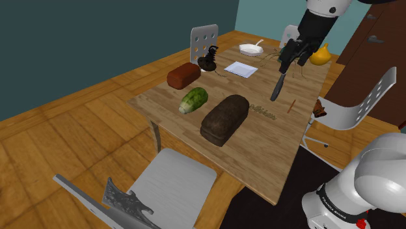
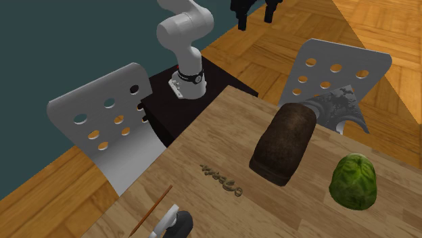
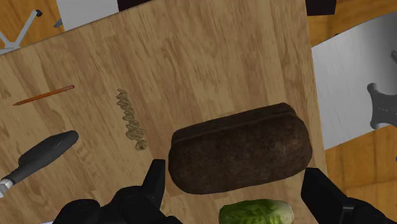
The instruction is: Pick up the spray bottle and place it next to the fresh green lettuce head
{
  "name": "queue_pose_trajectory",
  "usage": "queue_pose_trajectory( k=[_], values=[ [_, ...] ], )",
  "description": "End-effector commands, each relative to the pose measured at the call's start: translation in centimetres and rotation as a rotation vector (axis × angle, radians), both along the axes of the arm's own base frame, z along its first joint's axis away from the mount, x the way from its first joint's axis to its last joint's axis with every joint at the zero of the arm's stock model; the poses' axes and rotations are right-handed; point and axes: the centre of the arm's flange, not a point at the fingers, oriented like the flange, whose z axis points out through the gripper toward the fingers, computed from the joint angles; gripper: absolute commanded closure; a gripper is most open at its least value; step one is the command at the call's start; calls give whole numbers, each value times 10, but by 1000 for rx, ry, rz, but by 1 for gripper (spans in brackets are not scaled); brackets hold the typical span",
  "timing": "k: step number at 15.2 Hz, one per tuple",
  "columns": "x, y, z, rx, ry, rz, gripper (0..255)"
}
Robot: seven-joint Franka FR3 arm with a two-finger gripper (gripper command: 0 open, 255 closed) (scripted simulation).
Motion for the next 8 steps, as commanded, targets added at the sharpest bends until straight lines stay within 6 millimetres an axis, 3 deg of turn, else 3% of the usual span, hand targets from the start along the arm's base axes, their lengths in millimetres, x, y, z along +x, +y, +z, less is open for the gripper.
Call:
queue_pose_trajectory(
  k=[1, 8],
  values=[
    [0, 0, 0, 0, 0, 0, 0],
    [57, -51, -40, -38, -22, -171, 0]
  ],
)
